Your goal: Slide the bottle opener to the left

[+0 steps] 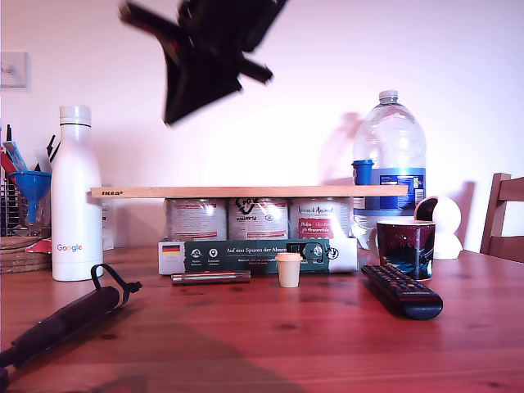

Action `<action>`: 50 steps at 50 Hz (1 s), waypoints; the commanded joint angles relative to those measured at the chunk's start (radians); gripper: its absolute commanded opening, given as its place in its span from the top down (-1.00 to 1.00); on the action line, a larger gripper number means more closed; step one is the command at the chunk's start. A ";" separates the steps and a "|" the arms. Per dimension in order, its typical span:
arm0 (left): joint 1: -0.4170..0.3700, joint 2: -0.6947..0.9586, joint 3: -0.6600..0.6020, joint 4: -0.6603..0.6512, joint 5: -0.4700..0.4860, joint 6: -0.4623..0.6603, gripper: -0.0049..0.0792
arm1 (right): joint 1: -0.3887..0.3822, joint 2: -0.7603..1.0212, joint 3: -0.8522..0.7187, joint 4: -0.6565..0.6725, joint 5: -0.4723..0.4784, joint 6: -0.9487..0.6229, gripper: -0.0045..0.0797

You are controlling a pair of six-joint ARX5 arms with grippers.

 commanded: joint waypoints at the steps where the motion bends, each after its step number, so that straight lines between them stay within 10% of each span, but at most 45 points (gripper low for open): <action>1: 0.002 0.001 -0.013 -0.011 -0.006 -0.006 0.94 | 0.013 -0.033 -0.090 0.029 0.021 -0.001 0.92; 50: 0.032 0.000 -0.013 -0.008 -0.077 -0.049 0.94 | -0.100 -0.416 -0.942 0.640 0.032 0.124 0.92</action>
